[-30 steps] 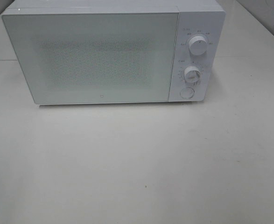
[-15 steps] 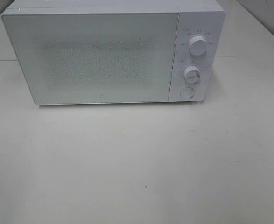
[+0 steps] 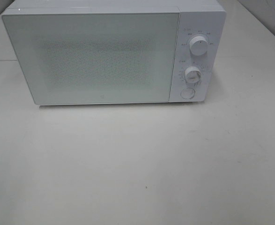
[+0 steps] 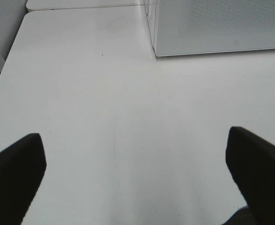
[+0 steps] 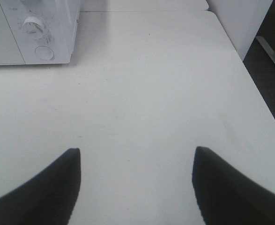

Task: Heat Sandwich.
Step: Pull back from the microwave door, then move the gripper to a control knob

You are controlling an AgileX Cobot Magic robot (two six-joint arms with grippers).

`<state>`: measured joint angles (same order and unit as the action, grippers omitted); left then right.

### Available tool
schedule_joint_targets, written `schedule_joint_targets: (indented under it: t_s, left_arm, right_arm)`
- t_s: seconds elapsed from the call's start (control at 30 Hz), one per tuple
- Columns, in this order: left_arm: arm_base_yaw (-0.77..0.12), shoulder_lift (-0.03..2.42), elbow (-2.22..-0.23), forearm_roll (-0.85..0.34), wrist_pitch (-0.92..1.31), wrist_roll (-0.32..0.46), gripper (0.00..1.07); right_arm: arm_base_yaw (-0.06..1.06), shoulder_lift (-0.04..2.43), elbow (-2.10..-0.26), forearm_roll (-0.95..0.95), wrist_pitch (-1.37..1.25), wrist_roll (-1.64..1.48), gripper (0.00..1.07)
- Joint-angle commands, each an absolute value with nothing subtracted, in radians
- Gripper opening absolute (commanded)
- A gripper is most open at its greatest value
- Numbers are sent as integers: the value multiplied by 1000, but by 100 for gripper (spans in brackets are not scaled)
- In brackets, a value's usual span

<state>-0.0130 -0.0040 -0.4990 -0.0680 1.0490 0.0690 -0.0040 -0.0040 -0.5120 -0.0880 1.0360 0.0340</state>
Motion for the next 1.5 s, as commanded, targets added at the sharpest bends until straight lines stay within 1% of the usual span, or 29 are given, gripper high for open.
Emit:
schedule_joint_targets:
  t_s: [0.03,0.33,0.43,0.47,0.5,0.6,0.7,1.1,1.37,1.5]
  left_arm:
    - [-11,-33,-494,-69,1036,69,100]
    - [-11,-33,-494,-69,1036,69,100]
    - [-11,-33,-494,-69,1036,69,100]
    - [-11,-33,-494,-69,1036,69,100]
    - [-11,-33,-494,-69,1036,69,100]
    - [-11,-33,-494,-69,1036,69,100]
    - [-11,-33,-494,-69,1036,69,100]
    - [-11,-33,-494,-69,1036,69,100]
    - [-11,-33,-494,-69,1036,69,100]
    - [-11,-33,-494,-69,1036,69,100]
  right_arm:
    - [-7,-31,-507,-90,1025,36,66]
    - [-7,-31,-507,-90,1024,36,66]
    - [-7,-31,-507,-90,1022,36,68]
    - [-7,-28,-509,-90,1021,36,69]
    - [-7,-12,-520,-90,1017,36,73]
    - [-7,29,-532,-91,996,36,81]
    - [-7,77,-538,-94,965,36,84]
    - [-7,270,-538,-94,764,36,82]
    - [-7,476,-538,-94,548,36,81]
    - [-7,540,-538,-94,481,36,81]
